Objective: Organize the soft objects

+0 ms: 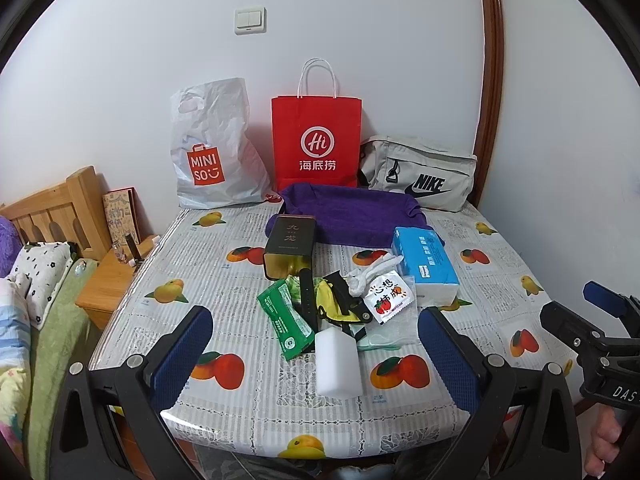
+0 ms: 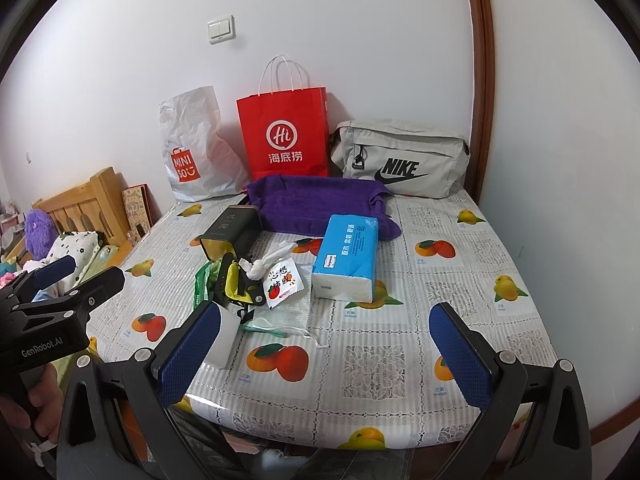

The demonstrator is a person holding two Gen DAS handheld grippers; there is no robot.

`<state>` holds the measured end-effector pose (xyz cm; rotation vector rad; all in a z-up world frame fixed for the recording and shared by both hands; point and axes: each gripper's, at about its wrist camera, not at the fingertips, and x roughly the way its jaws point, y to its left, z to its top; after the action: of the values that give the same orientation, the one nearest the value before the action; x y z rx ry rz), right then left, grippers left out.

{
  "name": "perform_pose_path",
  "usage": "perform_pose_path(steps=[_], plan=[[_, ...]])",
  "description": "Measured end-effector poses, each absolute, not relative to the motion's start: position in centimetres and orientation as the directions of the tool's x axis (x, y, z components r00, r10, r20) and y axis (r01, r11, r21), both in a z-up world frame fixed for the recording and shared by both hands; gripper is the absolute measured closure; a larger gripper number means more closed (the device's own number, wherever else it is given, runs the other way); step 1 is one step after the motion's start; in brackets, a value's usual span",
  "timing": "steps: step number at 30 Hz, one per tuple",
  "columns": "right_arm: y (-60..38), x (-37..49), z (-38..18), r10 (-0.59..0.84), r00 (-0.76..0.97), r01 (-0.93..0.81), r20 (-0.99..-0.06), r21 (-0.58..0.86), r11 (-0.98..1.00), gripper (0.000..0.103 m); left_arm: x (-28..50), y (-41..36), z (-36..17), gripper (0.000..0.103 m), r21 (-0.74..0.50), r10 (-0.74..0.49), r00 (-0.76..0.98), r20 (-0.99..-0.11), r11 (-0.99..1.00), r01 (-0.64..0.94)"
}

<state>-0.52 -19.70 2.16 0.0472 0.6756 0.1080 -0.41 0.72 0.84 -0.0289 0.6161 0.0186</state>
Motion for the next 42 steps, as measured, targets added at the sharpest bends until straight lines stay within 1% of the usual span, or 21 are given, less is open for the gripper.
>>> perform_pose_path(steps=[27, 37, 40, 42], plan=[[-19.5, -0.8, 2.2, 0.119, 0.777, -0.091, -0.619, 0.076, 0.993, 0.0, -0.5, 0.6, 0.9, 0.0, -0.019, 0.011, 0.816, -0.579, 0.999, -0.026], [-19.6, -0.6, 2.3, 0.141, 0.778, -0.106, -0.612, 0.093, 0.99, 0.0, -0.5, 0.9, 0.5, 0.0, -0.025, 0.009, 0.814, -0.581, 0.999, -0.029], [-19.7, -0.2, 2.0, 0.141, 0.779, -0.102, -0.611, 0.099, 0.99, 0.0, 0.0, 1.3, -0.3, 0.0, -0.027, 0.007, 0.802, -0.597, 0.999, -0.03], [-19.7, 0.4, 1.2, 0.145, 0.763, -0.106, -0.63, 0.1, 0.989, 0.0, 0.6, 1.6, -1.2, 0.0, -0.031, 0.006, 0.784, -0.621, 0.999, -0.032]])
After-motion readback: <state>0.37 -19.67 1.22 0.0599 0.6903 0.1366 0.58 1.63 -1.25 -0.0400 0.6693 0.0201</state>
